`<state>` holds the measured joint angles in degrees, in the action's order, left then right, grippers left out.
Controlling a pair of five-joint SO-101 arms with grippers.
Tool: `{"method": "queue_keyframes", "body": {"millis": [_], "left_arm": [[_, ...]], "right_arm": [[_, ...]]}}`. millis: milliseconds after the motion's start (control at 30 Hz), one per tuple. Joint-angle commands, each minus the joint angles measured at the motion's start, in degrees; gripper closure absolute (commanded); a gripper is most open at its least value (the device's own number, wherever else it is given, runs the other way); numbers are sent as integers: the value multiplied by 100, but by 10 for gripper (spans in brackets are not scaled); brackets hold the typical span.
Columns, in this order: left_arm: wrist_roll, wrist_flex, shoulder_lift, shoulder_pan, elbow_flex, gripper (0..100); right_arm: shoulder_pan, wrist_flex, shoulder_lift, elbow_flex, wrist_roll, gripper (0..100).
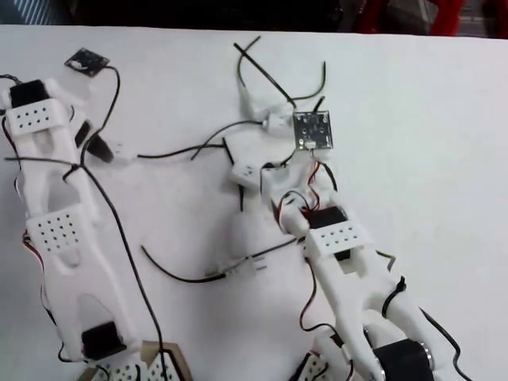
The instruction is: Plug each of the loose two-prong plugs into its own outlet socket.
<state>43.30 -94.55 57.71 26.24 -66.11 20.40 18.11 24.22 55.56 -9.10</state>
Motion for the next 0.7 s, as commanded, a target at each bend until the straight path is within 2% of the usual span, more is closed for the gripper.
{"method": "queue_keyframes", "body": {"millis": [0,200,367,667], "left_arm": [[466,-695,-31,-119,-1099,687],[1609,-730,-13,-435,-1169,687],[2286,-536,435,-664,-1213,687],[2382,229,1112,-716,-1222,697]], "right_arm": [[-31,-75,31,-281,-26,981],[-31,-75,31,-273,-18,981],[-31,-75,31,-264,0,981],[-31,-75,22,-255,0,981]]}}
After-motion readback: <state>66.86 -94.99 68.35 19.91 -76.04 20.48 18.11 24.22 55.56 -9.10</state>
